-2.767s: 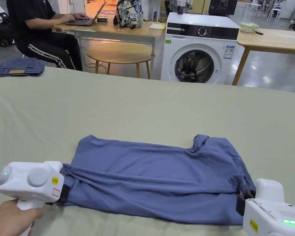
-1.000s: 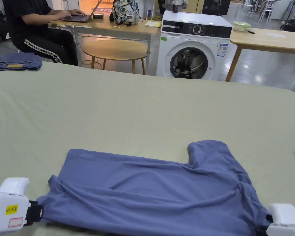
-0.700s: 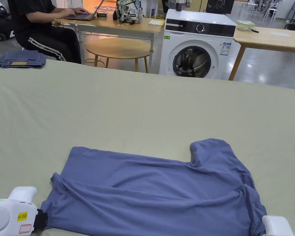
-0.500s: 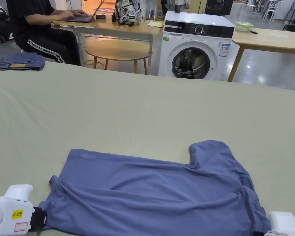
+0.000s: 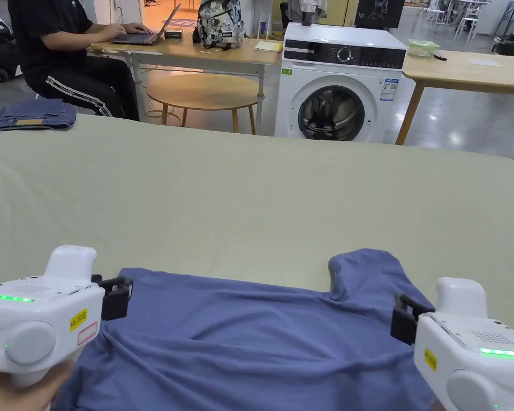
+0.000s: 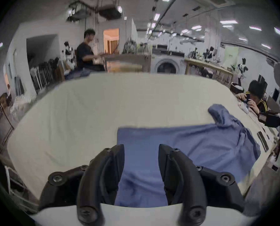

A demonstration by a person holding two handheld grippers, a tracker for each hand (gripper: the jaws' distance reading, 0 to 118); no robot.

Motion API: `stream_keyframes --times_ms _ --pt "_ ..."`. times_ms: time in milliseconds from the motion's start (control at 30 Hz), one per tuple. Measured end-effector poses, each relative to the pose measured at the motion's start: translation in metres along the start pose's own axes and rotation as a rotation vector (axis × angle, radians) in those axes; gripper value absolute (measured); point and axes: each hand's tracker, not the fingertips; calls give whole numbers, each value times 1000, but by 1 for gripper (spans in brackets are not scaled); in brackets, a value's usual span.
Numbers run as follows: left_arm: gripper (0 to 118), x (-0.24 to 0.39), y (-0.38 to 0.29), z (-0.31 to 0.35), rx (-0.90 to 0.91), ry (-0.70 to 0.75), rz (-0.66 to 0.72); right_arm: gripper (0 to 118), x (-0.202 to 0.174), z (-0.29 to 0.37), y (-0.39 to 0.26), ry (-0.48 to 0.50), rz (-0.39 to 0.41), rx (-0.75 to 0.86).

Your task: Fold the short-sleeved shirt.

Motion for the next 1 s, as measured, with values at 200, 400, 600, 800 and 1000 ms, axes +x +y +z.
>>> stream_keyframes --times_ms 200,400,600,800,1000 --pt "0 23 20 10 196 86 -43 0 -30 2 21 46 -27 87" --pt "0 20 36 -1 216 84 -30 0 -47 2 33 42 -32 162" --pt "0 -16 67 -58 -57 35 23 0 -50 -9 38 64 -10 165" --pt "0 -62 92 -145 -333 -60 95 0 -43 -28 39 54 5 103" --pt "21 -87 91 -214 -578 -103 174 0 -31 -45 29 32 13 30"
